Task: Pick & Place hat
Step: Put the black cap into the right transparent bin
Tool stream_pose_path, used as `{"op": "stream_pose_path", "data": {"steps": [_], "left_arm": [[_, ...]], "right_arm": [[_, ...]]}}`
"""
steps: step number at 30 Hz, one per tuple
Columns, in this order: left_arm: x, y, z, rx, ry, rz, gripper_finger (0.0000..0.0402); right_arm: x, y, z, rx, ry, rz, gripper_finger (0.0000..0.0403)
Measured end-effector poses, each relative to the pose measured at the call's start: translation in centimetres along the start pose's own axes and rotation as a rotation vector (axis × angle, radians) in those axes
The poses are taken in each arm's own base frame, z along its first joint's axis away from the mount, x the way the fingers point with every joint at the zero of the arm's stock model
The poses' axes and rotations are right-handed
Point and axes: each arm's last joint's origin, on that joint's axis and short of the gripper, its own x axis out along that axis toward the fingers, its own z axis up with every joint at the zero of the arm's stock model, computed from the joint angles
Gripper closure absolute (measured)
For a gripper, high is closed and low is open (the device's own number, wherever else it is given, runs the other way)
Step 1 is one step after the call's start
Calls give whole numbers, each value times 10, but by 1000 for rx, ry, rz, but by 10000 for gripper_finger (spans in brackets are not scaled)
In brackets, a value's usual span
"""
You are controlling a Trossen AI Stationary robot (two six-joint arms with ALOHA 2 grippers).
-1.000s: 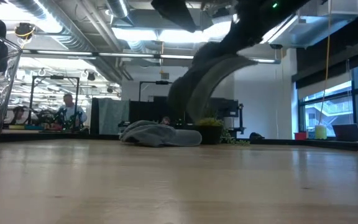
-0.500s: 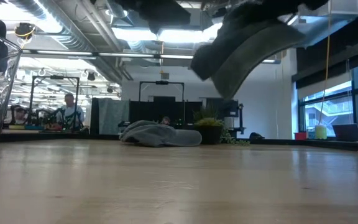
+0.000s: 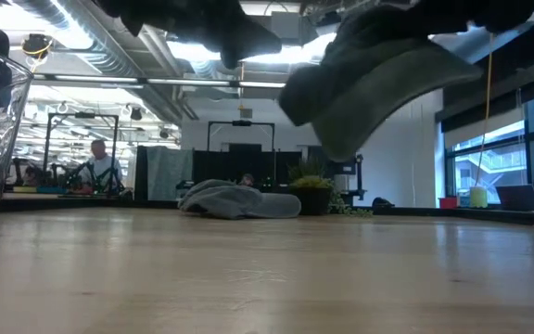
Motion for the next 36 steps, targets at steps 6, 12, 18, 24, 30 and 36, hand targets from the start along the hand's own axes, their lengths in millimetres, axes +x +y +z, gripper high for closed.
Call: {"op": "stream_pose_path", "data": {"steps": [6, 12, 18, 24, 30, 36], "left_arm": [[2, 0, -9, -76, 78, 2, 305], [2, -3, -12, -156, 118, -7, 261], [1, -4, -18, -234, 182, -10, 228], [5, -7, -23, -248, 204, -17, 228], [7, -13, -22, -239, 200, -37, 230], [7, -15, -17, -184, 153, -49, 231]], "right_arm": [[13, 0, -5, -57, -99, 60, 391], [23, -4, -12, -80, -88, 94, 391], [26, -6, -11, -116, -94, 90, 389], [26, -5, -9, -147, -124, 141, 390], [32, -10, -7, -158, -143, 120, 389], [41, -17, -6, -163, -165, 138, 388]]}}
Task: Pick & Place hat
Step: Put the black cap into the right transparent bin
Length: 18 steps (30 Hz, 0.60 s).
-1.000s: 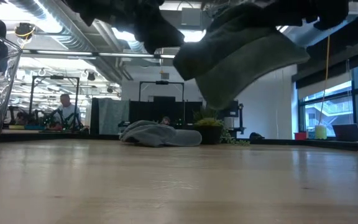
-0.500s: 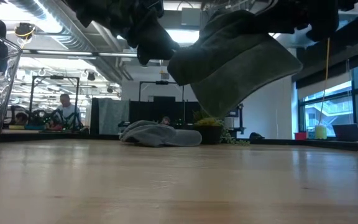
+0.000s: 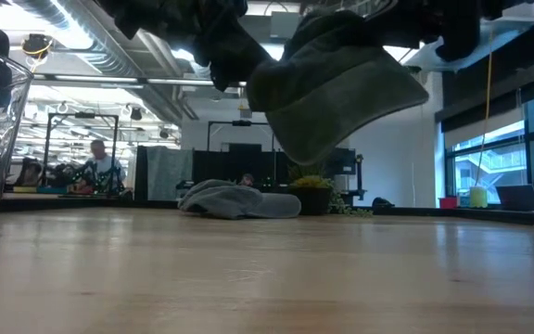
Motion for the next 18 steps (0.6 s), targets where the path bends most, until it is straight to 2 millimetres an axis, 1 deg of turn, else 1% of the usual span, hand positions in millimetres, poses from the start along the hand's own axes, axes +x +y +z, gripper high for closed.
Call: {"op": "stream_pose_path", "data": {"steps": [3, 6, 9, 15, 18], "left_arm": [[0, 0, 0, 3, -1, 1, 236], [0, 0, 2, 0, -17, 0, 257], [0, 0, 2, 6, -18, 1, 294], [0, 1, 2, 20, -23, 3, 387], [0, 1, 2, 37, -23, 4, 392]], "right_arm": [[2, -2, -1, 2, 9, -12, 388], [2, -3, -2, 3, 12, -15, 387], [2, -3, -2, 4, 12, -15, 387], [3, -3, -1, 8, 10, -18, 387], [3, -3, -1, 9, 9, -17, 387]]}}
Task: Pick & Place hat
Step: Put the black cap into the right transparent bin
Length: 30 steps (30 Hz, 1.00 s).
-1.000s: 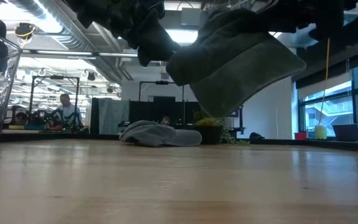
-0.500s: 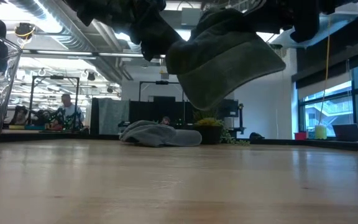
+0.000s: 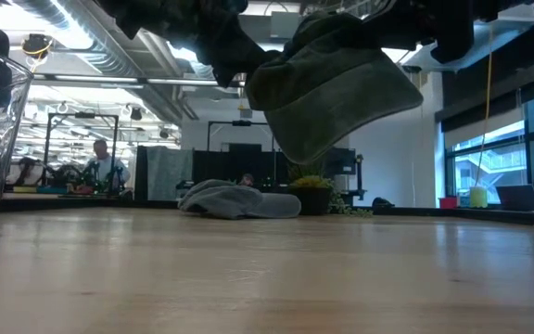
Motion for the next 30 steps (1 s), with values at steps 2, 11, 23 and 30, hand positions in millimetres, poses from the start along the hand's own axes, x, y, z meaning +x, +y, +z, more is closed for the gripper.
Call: {"op": "stream_pose_path", "data": {"steps": [2, 11, 23, 30], "left_arm": [[0, 0, 0, 9, 0, 0, 392], [0, -1, -1, 117, 7, -3, 395], [-1, -4, -6, 211, 97, -21, 396], [0, -9, -7, 280, 106, -40, 396]], "right_arm": [[0, 0, 0, 1, 1, 2, 384], [0, 1, -2, 288, 21, 11, 298], [-10, -17, 0, 662, 151, 81, 204], [3, -39, 20, 436, 101, 63, 203]]}}
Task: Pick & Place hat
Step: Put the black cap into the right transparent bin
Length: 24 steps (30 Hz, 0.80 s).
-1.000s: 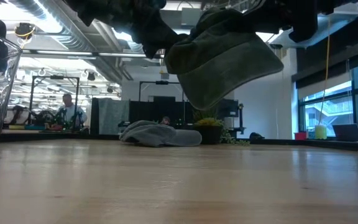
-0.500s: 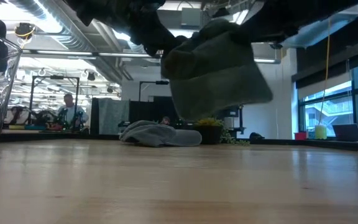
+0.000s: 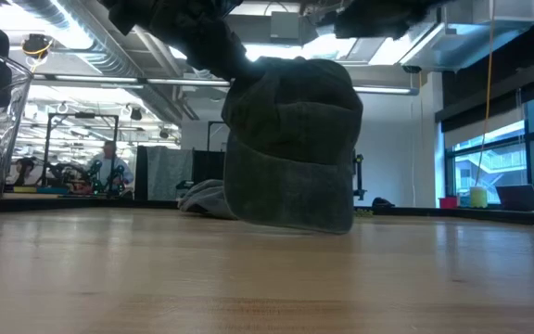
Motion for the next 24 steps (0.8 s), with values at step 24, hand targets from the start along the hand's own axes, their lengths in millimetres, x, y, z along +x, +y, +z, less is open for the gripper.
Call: {"op": "stream_pose_path", "data": {"steps": [24], "left_arm": [[0, -2, 0, 41, 3, -5, 395]], "right_arm": [[78, -21, 30, -114, 248, 273, 268]]}}
